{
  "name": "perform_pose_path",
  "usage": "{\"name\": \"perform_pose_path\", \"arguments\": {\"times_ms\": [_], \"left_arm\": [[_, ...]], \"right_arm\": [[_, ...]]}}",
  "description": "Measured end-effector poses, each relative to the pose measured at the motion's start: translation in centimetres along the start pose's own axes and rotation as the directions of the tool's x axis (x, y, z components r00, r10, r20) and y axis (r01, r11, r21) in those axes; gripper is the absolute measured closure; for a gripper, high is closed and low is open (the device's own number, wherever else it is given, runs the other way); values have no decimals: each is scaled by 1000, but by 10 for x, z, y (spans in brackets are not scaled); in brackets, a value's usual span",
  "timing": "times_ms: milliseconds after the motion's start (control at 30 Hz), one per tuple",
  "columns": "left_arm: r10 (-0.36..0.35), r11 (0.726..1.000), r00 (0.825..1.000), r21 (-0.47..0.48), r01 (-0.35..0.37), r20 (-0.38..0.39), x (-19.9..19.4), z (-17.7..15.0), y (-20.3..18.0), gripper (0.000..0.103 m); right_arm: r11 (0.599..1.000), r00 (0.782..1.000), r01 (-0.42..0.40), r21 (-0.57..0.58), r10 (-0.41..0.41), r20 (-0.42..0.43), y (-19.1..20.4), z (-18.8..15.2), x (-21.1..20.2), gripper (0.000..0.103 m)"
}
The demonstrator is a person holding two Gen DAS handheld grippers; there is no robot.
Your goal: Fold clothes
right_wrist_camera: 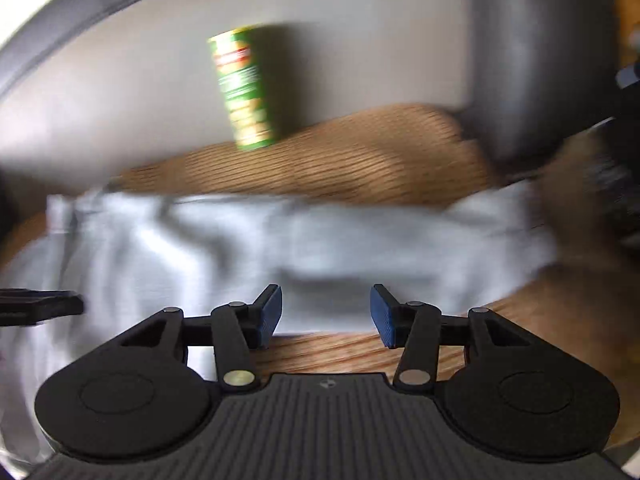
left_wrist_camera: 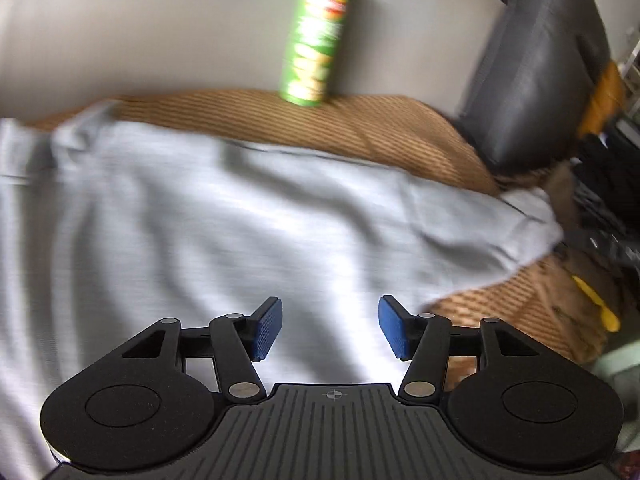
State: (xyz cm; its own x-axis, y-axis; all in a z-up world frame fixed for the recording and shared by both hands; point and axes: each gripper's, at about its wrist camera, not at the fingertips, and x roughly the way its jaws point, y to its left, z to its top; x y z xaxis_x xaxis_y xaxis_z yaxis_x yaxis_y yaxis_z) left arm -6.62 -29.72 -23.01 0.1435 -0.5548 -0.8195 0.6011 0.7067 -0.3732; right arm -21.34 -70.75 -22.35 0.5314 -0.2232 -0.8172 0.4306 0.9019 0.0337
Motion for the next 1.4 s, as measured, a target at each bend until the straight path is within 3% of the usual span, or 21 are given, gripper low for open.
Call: {"name": "perform_pose_path", "arguments": {"times_ms": [200,367,467,533,567,600,633,733,767,867,933,1067,1167,1267,1400], "left_arm": [[-17,996,999,88,21,-39,49,-3,-69,34],[17,974,998,225,-4,-55,84,-2,-102,34],[75,946,996,319,-56,-47,103,-5,-115,31],[116,928,992,361,-92,-43,116,-7,-120,30],[137,922,989,373,-108,-54,124,-7,-120,30],[143,919,987,380,-107,-68,131,-8,-118,31],[148,916,985,387,-105,-84,139,-9,-116,29],[148,891,985,445,-93,-89,139,-12,-121,22],[143,899,984,429,-86,-103,138,-8,-121,23],[52,983,988,182,-25,-147,115,14,-98,30],[-18,1000,996,21,20,-91,85,24,-78,30],[-25,993,1000,-114,27,14,19,32,-36,27],[10,985,999,-174,-1,53,-22,32,2,27],[90,978,991,-195,-70,97,-61,28,41,27],[181,939,975,-317,-133,126,-110,7,107,26]], "right_arm": [[990,991,128,-53,-126,35,-84,28,37,46],[990,995,97,-98,-97,10,-121,50,79,46],[990,998,22,-140,-31,-59,-130,57,106,42],[980,991,18,-196,-44,-129,-128,56,128,38],[975,984,27,-219,-65,-167,-127,55,139,41],[973,973,39,-226,-88,-214,-126,53,149,50],[975,962,49,-218,-105,-252,-127,51,156,75],[997,970,50,-63,-63,-233,-138,55,137,76],[999,974,35,-12,-37,-221,-141,58,126,76],[994,981,-57,91,73,-179,-140,69,77,76],[981,977,-146,132,163,-134,-130,79,38,76],[932,939,-334,145,342,-36,-78,106,-27,76],[883,886,-462,78,463,7,-15,125,-55,76],[824,824,-566,20,566,-11,64,136,-57,76],[759,755,-652,10,649,-93,180,131,-34,76]]}}
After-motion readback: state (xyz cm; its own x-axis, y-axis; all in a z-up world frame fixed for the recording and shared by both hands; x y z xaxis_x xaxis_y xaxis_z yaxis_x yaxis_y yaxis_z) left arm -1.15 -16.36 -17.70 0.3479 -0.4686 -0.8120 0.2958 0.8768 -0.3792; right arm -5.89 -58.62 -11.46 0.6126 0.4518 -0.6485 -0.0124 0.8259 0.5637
